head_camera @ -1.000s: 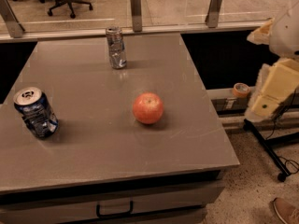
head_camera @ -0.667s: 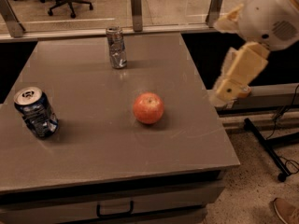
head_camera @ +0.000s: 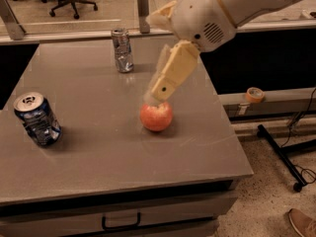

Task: Move pepsi can near apple

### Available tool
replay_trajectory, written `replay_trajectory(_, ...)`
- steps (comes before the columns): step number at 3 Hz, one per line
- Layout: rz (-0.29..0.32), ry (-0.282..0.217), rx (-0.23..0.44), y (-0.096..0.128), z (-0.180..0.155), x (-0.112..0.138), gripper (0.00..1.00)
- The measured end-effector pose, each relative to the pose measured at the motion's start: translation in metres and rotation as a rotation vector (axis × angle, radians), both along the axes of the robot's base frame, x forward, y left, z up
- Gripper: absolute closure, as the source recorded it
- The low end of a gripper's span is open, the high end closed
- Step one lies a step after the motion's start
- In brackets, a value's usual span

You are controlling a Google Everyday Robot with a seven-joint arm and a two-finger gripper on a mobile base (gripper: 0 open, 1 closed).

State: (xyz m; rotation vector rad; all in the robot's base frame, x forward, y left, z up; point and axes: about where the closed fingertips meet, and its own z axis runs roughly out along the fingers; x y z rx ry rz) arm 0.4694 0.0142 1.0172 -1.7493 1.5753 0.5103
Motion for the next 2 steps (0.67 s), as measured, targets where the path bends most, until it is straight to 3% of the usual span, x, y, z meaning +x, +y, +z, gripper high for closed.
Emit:
replay_trajectory(1, 0.043, -0.022, 0.021, 0.0620, -0.0203, -0.0035, 0.00)
replay_trajectory(2, 0.019, -0.041, 0.036, 0.0668, -0.0215, 0.0028, 0.00)
